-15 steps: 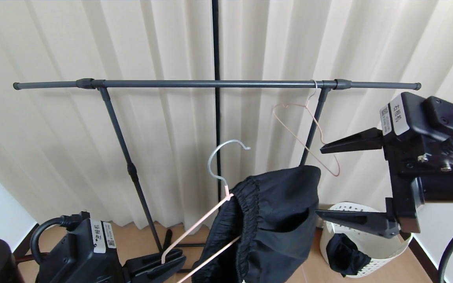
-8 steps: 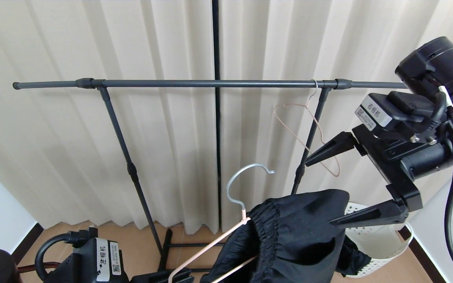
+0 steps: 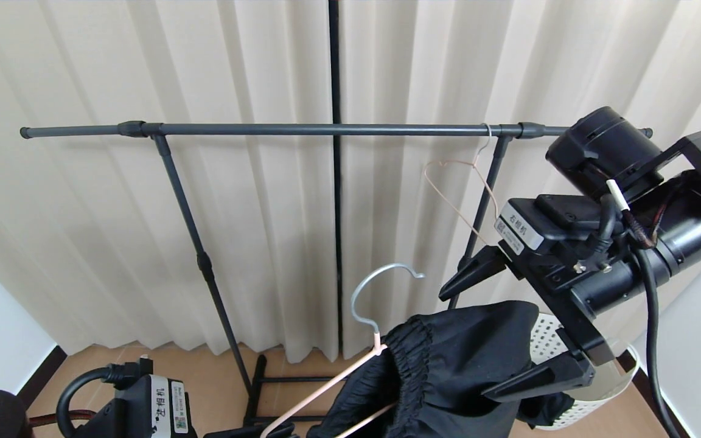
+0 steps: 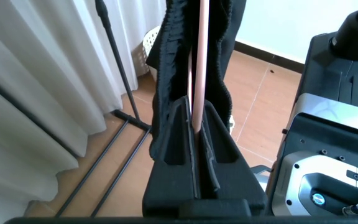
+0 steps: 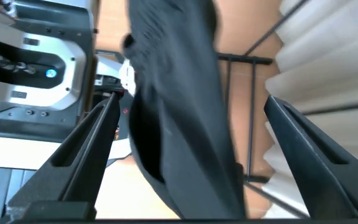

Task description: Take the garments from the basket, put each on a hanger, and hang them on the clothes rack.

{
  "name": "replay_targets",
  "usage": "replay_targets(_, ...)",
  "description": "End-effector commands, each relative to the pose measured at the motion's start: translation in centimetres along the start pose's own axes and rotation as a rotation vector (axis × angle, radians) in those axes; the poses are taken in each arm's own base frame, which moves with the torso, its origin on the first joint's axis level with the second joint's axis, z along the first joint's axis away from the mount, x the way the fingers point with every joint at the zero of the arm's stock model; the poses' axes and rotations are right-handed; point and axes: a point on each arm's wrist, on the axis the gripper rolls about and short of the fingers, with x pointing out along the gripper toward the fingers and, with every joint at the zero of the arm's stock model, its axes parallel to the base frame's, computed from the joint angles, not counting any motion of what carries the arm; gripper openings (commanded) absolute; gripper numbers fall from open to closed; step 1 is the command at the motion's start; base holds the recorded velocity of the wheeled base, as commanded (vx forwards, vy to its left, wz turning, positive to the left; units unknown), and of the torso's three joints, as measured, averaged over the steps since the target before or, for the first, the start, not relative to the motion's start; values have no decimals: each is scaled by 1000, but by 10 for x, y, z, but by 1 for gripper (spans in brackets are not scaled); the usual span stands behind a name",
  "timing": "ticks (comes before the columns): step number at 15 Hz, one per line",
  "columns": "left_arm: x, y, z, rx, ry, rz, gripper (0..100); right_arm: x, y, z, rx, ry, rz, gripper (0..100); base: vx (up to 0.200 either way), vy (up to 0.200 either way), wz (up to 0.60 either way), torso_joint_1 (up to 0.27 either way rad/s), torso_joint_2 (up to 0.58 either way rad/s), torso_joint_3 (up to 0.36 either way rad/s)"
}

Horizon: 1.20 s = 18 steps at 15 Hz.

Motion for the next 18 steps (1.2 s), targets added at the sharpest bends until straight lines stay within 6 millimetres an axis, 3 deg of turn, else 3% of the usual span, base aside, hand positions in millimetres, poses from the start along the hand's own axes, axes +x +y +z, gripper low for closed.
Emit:
replay_targets(1, 1, 0, 0, 0, 0, 1, 0, 14, -4, 3, -17, 1, 24, 100, 0, 0, 0, 0, 0, 0)
replay_targets(9, 0, 0, 2, 3, -11, 1, 0, 35, -10, 9, -20, -10, 44, 100, 0, 0, 0, 0, 0, 0)
replay_targets(10, 0, 0, 2, 3, -11, 1, 0, 35, -10, 9, -19, -10, 43, 0, 0, 0, 0, 0, 0, 0)
replay_targets(18, 0, 1, 2, -5, -10, 6, 0, 29, -4, 11, -27, -19, 39, 0, 0, 0, 0, 0, 0, 0)
